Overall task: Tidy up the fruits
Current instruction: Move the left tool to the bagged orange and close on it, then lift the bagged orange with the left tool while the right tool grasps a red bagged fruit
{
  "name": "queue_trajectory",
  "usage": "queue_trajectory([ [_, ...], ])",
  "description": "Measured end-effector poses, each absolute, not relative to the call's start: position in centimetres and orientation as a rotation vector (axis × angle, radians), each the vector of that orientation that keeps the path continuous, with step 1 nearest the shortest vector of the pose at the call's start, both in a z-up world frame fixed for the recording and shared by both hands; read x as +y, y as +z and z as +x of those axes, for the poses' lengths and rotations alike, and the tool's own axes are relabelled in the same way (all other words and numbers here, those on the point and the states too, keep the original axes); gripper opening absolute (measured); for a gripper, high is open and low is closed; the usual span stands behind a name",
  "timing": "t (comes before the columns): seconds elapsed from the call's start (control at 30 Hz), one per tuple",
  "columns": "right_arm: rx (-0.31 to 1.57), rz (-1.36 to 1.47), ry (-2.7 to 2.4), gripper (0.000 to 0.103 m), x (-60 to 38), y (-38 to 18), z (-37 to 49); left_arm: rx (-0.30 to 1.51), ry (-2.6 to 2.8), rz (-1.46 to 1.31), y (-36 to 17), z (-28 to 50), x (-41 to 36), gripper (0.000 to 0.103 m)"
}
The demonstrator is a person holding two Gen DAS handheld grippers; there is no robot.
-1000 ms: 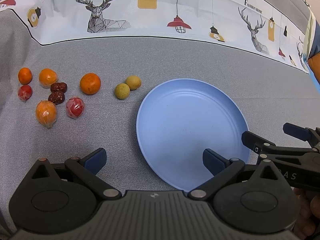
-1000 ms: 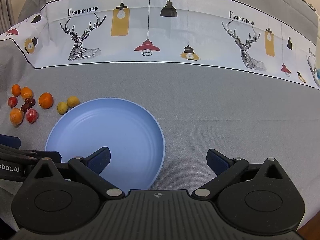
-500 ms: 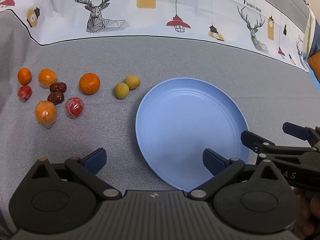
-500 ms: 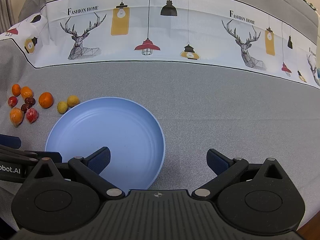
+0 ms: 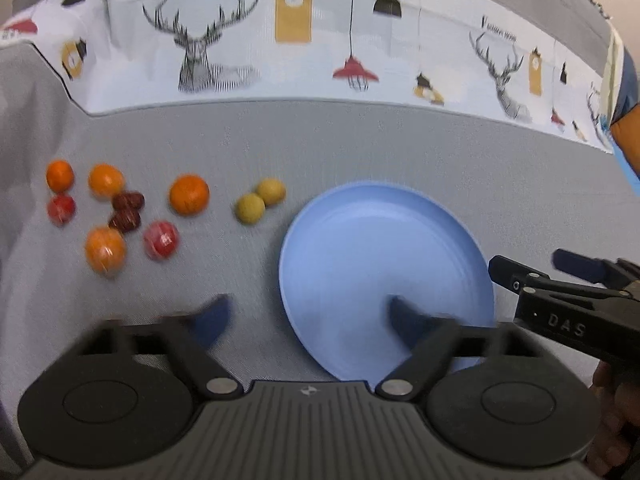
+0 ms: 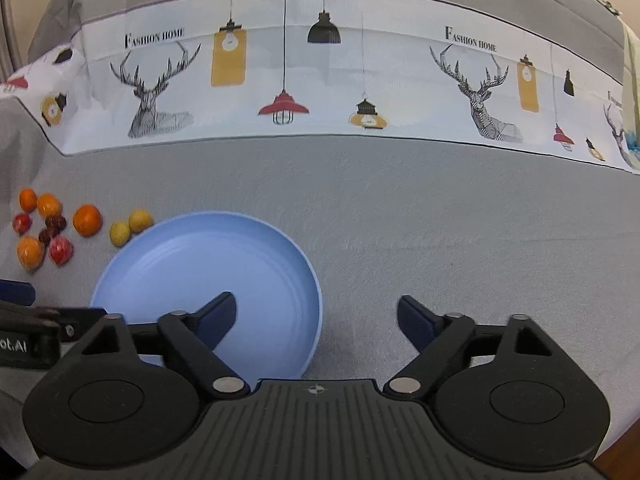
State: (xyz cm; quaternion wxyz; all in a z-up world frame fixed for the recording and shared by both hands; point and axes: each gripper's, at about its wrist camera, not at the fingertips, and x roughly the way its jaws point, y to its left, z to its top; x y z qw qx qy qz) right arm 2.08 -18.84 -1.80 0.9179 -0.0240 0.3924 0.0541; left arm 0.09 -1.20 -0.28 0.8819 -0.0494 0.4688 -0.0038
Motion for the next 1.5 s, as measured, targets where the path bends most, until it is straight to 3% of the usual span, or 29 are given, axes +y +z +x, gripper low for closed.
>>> queue_trajectory([
  [0.03,0.802,-0.039,0.113,0.07,-18.8,-1.6,2.1,0.977,-0.018,-0.113,0.0,0.0,-0.8,0.054],
  [0.1,0.791,-0.01,0.118,0.058,-18.7,-1.3,2.3,0.987,-0.053,-0.146,1.0,0.2,0.2,0.023],
  [0.17,0.779,0.024,0.13,0.05,-18.4,-1.0,2.4,0.952,-0.081,-0.147,2.5,0.4,1.3,0.019],
  [0.37,0.733,0.082,0.22,0.045,-16.0,0.2,2.4,0.807,-0.054,-0.092,5.1,1.6,6.5,0.019],
  [0.53,0.704,0.079,0.309,0.046,-12.9,1.1,2.3,0.928,0.098,-0.265,0.4,1.9,12.8,0.019],
  [0.83,0.715,0.054,0.383,0.046,-8.1,0.6,2.7,0.951,0.264,-0.535,-0.6,1.1,19.5,0.021],
  [1.0,0.739,0.027,0.431,0.046,-6.0,-0.2,3.2,0.964,0.299,-0.587,-1.1,1.7,20.4,0.038],
  [1.3,0.769,-0.038,0.505,0.047,-1.8,-2.1,5.9,1.001,0.258,-0.555,-1.8,3.2,18.8,0.051],
  [1.5,0.799,-0.057,0.562,0.055,1.2,-3.6,7.3,1.018,0.265,-0.54,-2.2,3.7,18.5,0.051],
])
